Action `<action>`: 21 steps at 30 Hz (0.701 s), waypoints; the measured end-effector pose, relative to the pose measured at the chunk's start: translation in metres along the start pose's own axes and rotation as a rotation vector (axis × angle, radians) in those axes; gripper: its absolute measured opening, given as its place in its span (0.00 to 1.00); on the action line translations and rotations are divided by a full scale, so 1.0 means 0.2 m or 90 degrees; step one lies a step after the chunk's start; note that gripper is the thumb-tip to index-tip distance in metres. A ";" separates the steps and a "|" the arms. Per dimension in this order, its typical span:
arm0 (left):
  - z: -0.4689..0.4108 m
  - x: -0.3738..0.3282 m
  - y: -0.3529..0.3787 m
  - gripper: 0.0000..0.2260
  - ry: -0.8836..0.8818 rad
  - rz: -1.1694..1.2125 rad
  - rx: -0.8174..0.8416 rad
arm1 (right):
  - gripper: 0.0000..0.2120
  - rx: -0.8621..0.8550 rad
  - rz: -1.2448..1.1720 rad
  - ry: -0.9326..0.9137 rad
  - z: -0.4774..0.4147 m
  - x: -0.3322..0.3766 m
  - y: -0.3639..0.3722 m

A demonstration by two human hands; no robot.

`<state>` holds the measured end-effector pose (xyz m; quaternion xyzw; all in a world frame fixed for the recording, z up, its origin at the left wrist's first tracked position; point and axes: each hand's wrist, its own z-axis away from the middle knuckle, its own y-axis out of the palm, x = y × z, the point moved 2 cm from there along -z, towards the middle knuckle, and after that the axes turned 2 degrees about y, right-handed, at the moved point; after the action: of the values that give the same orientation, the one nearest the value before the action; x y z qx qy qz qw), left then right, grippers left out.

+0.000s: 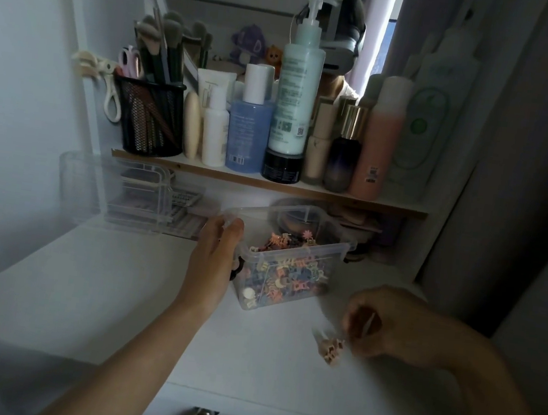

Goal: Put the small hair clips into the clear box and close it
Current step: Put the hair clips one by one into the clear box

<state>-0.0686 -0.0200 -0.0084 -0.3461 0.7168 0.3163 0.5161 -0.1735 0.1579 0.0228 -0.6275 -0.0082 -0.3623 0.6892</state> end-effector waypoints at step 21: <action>0.00 0.00 0.00 0.08 0.002 0.010 0.004 | 0.11 0.057 0.002 -0.054 -0.04 0.01 0.03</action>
<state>-0.0685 -0.0202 -0.0091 -0.3393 0.7215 0.3173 0.5135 -0.1719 0.1504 0.0174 -0.6109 -0.0527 -0.3336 0.7160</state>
